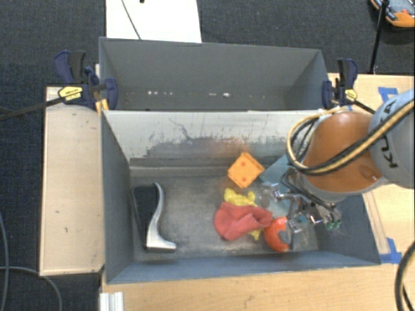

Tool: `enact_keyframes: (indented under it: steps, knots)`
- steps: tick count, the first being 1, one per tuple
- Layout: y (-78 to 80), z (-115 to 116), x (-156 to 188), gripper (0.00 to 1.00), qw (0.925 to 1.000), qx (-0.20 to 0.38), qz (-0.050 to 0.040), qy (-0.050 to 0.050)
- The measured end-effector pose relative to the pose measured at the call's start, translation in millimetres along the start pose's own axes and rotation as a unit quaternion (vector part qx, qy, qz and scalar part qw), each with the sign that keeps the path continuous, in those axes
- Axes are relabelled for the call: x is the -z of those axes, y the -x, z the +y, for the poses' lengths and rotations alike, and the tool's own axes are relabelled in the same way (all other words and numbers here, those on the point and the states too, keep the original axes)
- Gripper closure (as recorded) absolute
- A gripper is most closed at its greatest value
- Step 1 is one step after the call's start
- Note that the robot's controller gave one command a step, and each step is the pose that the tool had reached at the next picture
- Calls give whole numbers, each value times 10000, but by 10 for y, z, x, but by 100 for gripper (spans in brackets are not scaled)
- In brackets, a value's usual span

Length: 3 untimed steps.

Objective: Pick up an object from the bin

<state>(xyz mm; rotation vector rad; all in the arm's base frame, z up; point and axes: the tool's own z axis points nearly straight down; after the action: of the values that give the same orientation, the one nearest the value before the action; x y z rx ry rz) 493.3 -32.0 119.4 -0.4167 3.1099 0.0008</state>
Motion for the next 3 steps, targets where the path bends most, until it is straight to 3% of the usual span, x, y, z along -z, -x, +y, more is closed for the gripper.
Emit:
enact_keyframes:
  steps: [1,2,3]
  knots:
    - [145,444,-20,0,9997,245,14,3]
    - [147,533,-497,0,10000,-10,-5,5]
    - [94,318,-491,100,9999,-140,5,-1]
